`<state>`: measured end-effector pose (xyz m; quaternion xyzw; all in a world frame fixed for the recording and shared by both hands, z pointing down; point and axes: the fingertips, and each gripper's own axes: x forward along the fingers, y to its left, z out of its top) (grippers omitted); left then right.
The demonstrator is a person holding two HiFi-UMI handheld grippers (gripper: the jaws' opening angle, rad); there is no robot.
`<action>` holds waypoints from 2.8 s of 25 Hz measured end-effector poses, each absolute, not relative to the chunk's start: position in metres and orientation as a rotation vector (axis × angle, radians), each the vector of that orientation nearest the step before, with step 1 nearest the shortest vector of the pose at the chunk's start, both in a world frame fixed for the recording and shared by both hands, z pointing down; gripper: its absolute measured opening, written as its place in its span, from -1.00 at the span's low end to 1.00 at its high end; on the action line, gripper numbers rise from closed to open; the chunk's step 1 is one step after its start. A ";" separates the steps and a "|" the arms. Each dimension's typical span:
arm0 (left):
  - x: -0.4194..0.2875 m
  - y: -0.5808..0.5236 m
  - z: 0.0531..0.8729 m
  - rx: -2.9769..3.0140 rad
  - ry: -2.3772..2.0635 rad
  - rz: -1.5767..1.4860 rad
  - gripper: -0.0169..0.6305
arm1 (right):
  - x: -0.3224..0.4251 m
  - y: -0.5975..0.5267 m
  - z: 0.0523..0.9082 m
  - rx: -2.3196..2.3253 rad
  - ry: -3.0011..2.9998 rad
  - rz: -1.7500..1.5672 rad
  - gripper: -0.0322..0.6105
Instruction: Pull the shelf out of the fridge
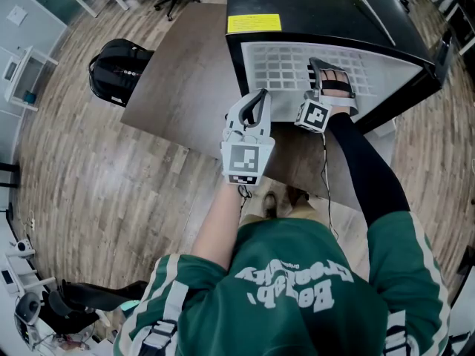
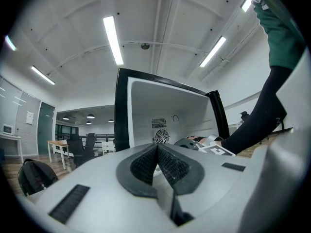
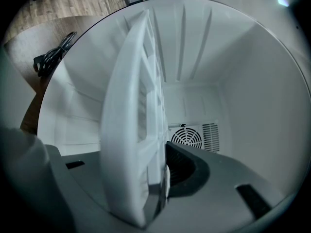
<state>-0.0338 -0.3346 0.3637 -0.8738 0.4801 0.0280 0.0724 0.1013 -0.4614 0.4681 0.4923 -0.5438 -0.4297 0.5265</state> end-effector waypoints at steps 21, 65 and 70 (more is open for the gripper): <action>-0.036 -0.325 0.364 -2.627 1.433 0.090 -0.90 | 0.108 -0.453 0.473 1.169 -1.250 -1.043 -0.46; -0.031 -0.275 0.360 -2.575 1.548 0.049 -0.90 | 0.091 -0.417 0.470 1.169 -1.346 -1.027 -0.44; -0.028 -0.269 0.361 -2.564 1.557 0.040 -0.90 | 0.090 -0.415 0.472 1.166 -1.356 -1.024 -0.44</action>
